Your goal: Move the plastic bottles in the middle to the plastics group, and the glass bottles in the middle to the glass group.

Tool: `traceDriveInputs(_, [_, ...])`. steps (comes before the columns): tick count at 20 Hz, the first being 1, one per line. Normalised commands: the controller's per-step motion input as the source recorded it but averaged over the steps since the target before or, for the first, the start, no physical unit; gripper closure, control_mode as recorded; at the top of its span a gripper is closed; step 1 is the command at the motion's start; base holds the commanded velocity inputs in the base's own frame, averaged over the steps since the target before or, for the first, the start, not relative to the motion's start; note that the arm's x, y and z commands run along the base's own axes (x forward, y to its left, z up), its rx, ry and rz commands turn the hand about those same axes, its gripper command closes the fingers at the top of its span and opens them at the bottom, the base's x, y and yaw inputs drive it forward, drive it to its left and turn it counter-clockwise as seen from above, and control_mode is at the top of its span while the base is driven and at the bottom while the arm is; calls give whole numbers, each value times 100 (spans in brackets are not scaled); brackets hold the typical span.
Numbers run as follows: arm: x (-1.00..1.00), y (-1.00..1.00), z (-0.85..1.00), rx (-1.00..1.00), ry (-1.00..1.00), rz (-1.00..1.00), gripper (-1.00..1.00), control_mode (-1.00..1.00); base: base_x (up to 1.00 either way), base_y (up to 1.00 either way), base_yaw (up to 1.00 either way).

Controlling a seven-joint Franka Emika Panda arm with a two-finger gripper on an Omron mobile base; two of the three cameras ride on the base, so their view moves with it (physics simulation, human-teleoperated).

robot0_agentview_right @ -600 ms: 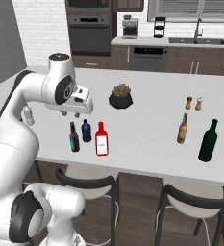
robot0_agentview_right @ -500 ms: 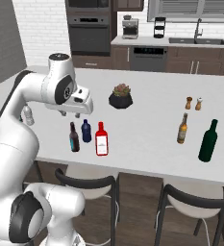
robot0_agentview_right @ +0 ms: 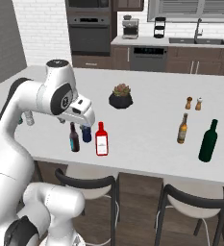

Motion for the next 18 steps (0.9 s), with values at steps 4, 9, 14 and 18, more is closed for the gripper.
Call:
traceDriveInputs(4, [-9, -63, 0, 2, 0, -27, -100, -100, 0, 0, 0])
traceDriveInputs(9, [17, -20, 0, -2, 0, -6, -100, -100, 0, 0, 0])
traceDriveInputs(14, [38, 0, 0, -6, -9, 0, -100, -100, 0, 0, 0])
traceDriveInputs(18, [19, 0, 0, -1, -7, 1, -100, -100, 0, 0, 0])
